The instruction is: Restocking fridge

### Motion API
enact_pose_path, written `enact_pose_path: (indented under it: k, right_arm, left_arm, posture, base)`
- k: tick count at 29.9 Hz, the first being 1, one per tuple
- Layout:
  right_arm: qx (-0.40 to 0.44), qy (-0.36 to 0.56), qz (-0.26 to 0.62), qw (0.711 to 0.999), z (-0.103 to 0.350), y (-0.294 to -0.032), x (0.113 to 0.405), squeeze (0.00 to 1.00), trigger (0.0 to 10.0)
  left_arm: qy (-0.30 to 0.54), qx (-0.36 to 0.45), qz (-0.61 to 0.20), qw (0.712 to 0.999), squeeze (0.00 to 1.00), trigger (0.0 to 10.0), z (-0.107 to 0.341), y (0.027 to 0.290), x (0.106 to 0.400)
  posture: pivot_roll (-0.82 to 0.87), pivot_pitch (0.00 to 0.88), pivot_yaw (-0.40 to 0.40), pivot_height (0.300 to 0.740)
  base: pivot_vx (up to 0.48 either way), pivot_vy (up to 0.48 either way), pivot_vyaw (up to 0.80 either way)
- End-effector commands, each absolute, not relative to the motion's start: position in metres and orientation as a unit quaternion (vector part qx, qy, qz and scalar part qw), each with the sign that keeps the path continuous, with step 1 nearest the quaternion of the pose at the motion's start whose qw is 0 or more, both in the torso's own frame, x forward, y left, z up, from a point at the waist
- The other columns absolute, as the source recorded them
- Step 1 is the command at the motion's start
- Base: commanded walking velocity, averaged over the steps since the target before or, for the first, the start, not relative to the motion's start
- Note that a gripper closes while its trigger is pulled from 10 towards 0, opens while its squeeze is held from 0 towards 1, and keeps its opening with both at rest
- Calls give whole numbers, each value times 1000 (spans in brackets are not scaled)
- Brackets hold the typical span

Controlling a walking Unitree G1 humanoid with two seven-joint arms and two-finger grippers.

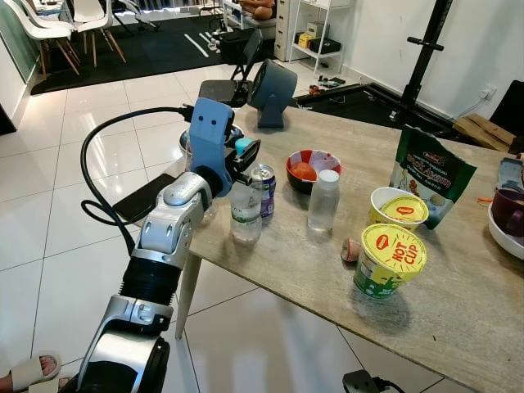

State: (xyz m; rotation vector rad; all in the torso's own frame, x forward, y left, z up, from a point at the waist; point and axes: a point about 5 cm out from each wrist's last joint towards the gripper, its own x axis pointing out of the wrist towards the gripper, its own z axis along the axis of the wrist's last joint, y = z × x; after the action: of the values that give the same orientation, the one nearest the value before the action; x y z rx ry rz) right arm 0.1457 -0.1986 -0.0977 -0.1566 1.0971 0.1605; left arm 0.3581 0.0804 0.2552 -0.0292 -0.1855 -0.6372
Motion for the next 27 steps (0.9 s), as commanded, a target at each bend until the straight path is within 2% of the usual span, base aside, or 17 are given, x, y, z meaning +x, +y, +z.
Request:
enact_pose_path:
  k: [1, 5, 14, 18, 23, 27]
  right_arm:
    - [-70, 540, 79, 835, -102, -198, 135, 0, 10000]
    - [-71, 540, 79, 835, -102, -199, 135, 0, 10000]
    - [-72, 540, 79, 835, -101, -200, 136, 0, 10000]
    - [-71, 540, 78, 835, -101, -200, 136, 0, 10000]
    - [-71, 541, 74, 835, -101, -202, 136, 0, 10000]
    - [-71, 541, 74, 835, -101, -202, 135, 0, 10000]
  left_arm:
    - [-102, -21, -349, 931, 0, 10000, 261, 72, 349]
    - [-96, -20, -407, 908, 0, 10000, 260, 60, 336]
    - [-54, 20, -478, 876, 0, 10000, 240, 42, 314]
    - [-45, 28, -489, 870, 0, 10000, 236, 41, 310]
    - [-24, 60, -531, 845, 0, 10000, 231, 46, 296]
    - [-26, 60, -536, 842, 0, 10000, 236, 52, 292]
  posture:
    - [-13, 60, 25, 740]
    - [-12, 58, 24, 740]
    - [-10, 55, 20, 740]
    - [-11, 55, 20, 740]
    - [-9, 54, 19, 740]
    - [-6, 52, 18, 740]
  base:
    - [0, 0, 0]
    - [0, 0, 0]
    - [0, 0, 0]
    - [0, 0, 0]
    - [0, 0, 0]
    - [0, 0, 0]
